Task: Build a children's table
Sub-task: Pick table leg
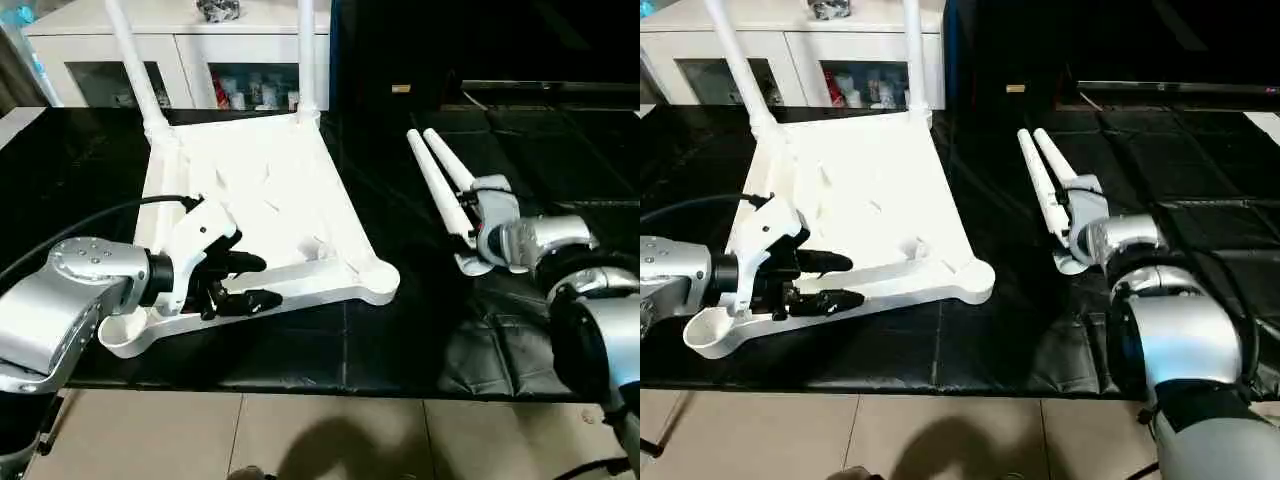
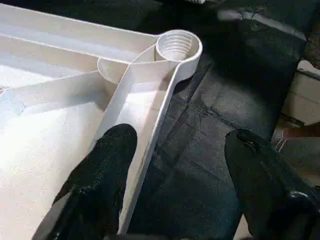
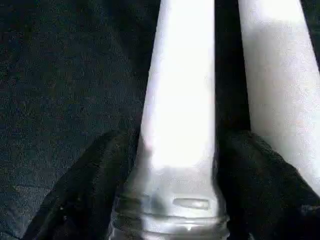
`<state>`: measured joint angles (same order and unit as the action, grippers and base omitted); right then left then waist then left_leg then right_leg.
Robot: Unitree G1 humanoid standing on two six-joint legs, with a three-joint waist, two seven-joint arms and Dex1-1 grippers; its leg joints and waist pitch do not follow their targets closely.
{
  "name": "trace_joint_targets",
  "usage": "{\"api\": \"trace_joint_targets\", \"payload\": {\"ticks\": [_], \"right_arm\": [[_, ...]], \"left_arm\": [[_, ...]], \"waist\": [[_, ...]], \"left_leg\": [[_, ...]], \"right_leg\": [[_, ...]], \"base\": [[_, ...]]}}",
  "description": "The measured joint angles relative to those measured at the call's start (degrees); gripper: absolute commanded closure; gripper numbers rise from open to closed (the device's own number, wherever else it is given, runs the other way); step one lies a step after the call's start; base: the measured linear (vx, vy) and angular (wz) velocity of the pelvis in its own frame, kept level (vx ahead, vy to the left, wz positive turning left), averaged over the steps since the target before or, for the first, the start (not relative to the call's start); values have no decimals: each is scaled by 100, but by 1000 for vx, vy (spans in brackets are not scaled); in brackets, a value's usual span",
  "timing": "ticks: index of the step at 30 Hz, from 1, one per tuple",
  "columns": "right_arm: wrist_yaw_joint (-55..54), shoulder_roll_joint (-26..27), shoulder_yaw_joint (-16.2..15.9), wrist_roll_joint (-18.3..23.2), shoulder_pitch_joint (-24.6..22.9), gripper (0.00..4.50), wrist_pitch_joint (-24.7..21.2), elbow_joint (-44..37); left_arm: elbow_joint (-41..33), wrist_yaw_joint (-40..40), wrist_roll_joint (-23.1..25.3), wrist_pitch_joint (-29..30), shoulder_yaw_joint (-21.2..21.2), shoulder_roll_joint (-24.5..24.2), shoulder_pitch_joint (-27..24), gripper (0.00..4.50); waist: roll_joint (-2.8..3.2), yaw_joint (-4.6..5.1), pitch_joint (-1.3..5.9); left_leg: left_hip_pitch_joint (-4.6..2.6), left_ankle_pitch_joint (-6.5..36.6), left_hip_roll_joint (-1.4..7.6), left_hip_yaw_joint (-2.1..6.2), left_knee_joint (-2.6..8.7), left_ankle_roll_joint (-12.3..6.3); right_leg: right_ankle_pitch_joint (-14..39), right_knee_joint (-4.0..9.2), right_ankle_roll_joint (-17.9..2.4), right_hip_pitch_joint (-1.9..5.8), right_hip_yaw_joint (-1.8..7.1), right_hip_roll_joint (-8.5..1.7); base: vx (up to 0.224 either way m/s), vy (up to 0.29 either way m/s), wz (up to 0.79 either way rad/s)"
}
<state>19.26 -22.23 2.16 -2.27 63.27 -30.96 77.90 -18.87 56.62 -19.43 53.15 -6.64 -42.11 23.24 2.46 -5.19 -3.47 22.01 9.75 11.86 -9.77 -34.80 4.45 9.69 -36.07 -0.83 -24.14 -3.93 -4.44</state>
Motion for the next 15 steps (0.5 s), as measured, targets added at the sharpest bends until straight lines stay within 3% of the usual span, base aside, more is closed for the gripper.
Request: {"api": "trace_joint_targets", "payload": {"ticks": [6, 15], "right_arm": [[26, 4, 77, 2, -2, 186, -86, -3], [-5, 11, 322, 108, -35, 202, -113, -51]], "left_arm": [[1, 0, -30, -3, -51, 0, 12, 122], [4, -12, -58, -34, -114, 7, 13, 122]], "waist": [[-1, -5, 0], [-30, -5, 17]], "left_leg": [[-1, 0, 0, 0, -1, 0], [-7, 0, 0, 2, -7, 0]], "right_leg": [[0, 0, 0, 1, 0, 0], [0, -5, 1, 10, 0, 0]], "base": [[0, 0, 0], [0, 0, 0]]}}
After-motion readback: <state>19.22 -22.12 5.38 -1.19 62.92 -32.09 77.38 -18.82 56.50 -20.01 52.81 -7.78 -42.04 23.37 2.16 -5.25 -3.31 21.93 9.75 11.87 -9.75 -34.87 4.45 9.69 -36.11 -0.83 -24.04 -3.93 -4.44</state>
